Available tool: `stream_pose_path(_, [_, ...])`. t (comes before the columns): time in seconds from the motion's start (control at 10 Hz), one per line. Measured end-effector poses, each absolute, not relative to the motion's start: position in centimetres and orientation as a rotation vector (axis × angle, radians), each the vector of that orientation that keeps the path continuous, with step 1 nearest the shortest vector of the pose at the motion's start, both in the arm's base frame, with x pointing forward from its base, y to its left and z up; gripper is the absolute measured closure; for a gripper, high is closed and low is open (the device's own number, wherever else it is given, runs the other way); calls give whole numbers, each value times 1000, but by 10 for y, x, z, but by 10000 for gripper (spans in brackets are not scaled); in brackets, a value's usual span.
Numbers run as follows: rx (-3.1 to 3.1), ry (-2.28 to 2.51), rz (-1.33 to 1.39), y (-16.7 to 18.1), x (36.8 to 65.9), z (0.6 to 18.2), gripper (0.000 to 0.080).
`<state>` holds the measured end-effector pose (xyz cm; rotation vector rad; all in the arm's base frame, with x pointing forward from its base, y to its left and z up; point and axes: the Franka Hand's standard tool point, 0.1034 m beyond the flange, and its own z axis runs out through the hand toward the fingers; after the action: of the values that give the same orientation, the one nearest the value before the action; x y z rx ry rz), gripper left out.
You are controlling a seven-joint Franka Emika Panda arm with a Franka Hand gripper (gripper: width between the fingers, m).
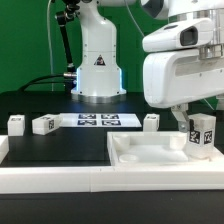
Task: Assemble square table
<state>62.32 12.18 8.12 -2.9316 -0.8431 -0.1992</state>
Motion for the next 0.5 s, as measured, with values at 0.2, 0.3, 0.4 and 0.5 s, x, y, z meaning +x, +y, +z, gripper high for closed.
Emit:
stream_pose_path(0.2, [-2933,-836,-198,122,623,81,408])
stream_pose_path(0.3, [-2934,-835,-201,121,624,81,408])
stream_pose_path(0.4, [-2937,-825,-200,121,624,81,509])
stream_pose_path(0.5, [-2944,-794,-198,120,624,81,509])
